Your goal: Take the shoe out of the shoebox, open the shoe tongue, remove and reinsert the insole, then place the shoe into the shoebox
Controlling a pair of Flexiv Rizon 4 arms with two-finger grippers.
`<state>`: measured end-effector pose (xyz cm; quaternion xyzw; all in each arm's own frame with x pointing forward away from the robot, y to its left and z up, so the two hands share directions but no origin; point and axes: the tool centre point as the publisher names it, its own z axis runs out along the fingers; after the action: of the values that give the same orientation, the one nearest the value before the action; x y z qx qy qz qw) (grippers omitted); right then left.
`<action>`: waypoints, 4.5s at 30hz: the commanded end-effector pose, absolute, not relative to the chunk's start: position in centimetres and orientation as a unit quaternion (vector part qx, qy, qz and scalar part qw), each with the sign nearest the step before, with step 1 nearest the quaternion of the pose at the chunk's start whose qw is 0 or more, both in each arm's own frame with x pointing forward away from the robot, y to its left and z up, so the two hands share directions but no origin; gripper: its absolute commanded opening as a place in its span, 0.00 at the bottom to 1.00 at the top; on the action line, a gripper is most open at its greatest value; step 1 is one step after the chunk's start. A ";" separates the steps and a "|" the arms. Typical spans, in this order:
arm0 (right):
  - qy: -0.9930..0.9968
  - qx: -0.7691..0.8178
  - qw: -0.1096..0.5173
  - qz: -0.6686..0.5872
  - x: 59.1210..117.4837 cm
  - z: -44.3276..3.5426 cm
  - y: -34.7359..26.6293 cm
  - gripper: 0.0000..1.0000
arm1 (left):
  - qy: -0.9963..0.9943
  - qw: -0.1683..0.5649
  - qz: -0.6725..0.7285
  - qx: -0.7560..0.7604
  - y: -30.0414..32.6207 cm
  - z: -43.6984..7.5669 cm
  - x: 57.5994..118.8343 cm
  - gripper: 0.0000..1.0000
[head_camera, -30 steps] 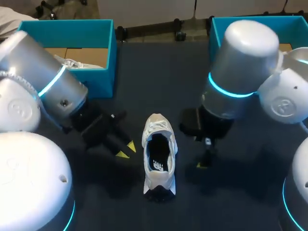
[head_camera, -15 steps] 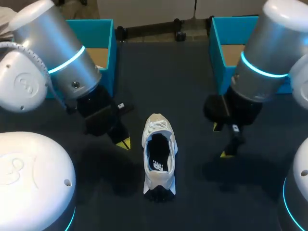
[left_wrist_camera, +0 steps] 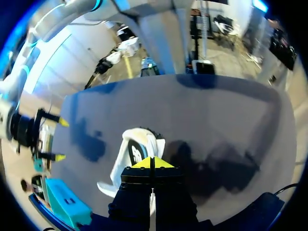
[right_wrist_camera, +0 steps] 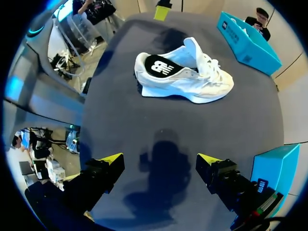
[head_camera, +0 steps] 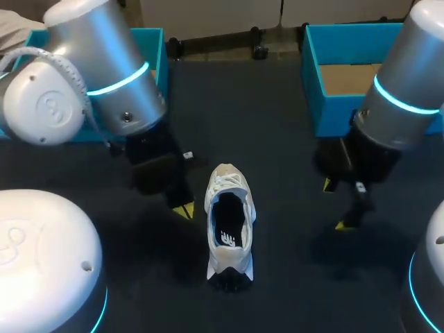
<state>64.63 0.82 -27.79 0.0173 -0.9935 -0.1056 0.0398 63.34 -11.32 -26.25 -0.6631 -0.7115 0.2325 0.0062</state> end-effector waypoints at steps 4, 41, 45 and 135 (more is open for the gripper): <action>-0.992 0.030 0.049 -0.113 65.3 -25.0 -2.3 1.00 | -0.651 0.091 0.169 -0.734 -14.0 -27.9 63.7 0.00; -0.991 0.027 0.050 -0.120 65.3 -24.5 -3.1 1.00 | -0.534 0.212 0.060 -0.816 -16.6 -35.1 64.3 0.00; -0.991 0.027 0.050 -0.120 65.3 -24.5 -3.1 1.00 | -0.535 0.212 0.049 -0.816 -16.4 -35.9 63.9 0.00; -0.991 0.027 0.050 -0.120 65.3 -24.5 -3.1 1.00 | -0.650 0.073 0.044 -0.755 -17.7 -41.6 63.2 0.00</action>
<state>65.26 -3.20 -24.38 0.0277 -0.9909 -0.1218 0.0494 63.07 -18.02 -40.73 -0.7562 -0.6462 0.0361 0.0963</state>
